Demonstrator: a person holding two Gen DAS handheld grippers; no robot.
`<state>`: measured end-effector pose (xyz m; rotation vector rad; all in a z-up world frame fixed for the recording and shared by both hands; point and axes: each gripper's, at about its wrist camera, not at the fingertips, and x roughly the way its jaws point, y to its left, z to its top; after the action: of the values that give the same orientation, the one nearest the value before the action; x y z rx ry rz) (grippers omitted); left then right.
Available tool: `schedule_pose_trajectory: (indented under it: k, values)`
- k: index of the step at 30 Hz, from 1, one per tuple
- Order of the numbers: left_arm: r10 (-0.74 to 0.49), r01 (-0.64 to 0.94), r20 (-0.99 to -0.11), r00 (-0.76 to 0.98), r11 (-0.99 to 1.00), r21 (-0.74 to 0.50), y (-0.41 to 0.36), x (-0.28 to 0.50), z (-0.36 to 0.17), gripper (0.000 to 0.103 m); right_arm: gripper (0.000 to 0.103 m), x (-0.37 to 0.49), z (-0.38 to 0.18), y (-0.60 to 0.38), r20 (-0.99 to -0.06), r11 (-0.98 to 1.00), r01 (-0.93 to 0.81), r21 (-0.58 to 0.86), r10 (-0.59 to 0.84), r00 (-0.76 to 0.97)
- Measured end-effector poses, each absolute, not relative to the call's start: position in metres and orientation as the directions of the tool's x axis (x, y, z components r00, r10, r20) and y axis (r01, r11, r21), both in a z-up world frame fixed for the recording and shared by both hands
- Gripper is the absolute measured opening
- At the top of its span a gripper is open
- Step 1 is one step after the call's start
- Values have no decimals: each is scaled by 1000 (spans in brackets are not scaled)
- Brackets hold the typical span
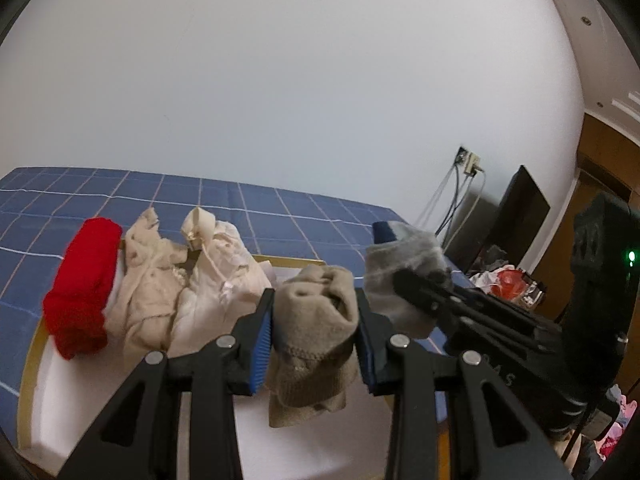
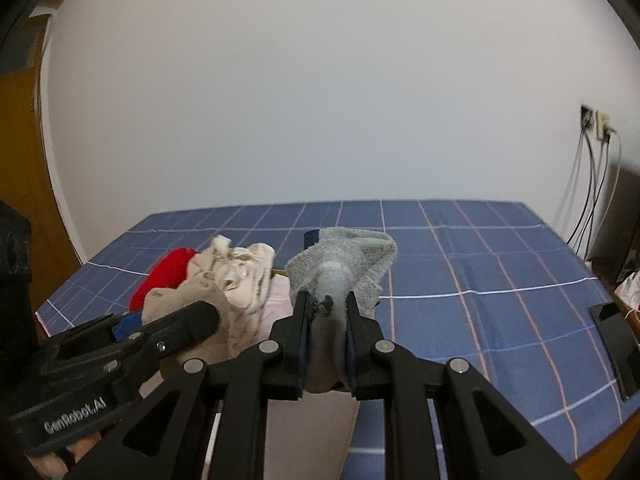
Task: Take underwear out of drawer
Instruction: 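Lift both socks out of the drawer and carry them over the tray, then lower both socks into the tray and open both tools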
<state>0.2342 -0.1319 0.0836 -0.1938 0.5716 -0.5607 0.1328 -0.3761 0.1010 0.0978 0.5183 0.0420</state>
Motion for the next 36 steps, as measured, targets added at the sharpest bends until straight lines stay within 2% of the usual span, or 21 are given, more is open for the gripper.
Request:
schedule_pose_trajectory:
  k: [7,18,26,31,33,35,36]
  values:
    - [-501,391,-533,683,866,-312,-152,266,63,35,17,178,79,-388,-586,995,-19,98,73,807]
    - [-446,360,-592,671,894,-267,-168,280,50,35,17,218,49,-408,-696,979,-23,202,160,700]
    - [-367,323,-615,698,928,-187,-176,276,48,35,17,234,34,-413,-725,961,-22,275,222,652]
    - [-361,306,-629,689,931,-199,-174,277,47,36,20,240,35,-410,-732,966,-30,256,214,647]
    - [-387,310,-630,673,921,-235,-170,277,48,40,22,242,36,-413,-735,959,-22,283,231,638]
    - [-410,326,-633,656,911,-251,-170,276,51,56,31,239,40,-419,-716,940,-15,341,270,644]
    - [-416,334,-633,653,908,-253,-170,274,53,62,40,235,45,-422,-692,925,-17,379,296,658]
